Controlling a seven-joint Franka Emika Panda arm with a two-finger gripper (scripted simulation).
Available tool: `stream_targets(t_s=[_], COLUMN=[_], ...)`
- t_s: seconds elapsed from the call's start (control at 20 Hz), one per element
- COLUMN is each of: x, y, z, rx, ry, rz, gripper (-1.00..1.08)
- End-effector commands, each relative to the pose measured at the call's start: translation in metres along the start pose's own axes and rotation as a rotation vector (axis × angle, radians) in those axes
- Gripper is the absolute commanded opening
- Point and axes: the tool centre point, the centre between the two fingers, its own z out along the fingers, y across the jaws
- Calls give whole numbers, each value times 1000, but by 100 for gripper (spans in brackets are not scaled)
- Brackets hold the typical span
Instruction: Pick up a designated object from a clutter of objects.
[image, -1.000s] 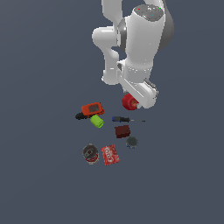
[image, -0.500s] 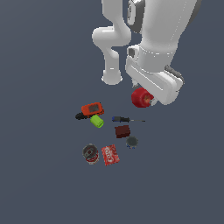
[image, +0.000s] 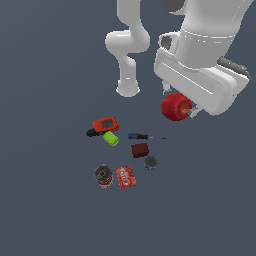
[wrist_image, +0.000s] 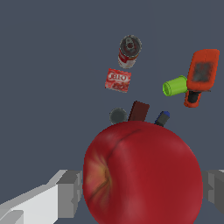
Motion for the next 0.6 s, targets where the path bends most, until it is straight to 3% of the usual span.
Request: stream_targets(t_s=[0.0,0.55], x=[0,-1], y=[-7,-21], z=[-10,-27], rx=[2,2], ry=[1,1], rz=[0,-1], gripper=[-100,-100])
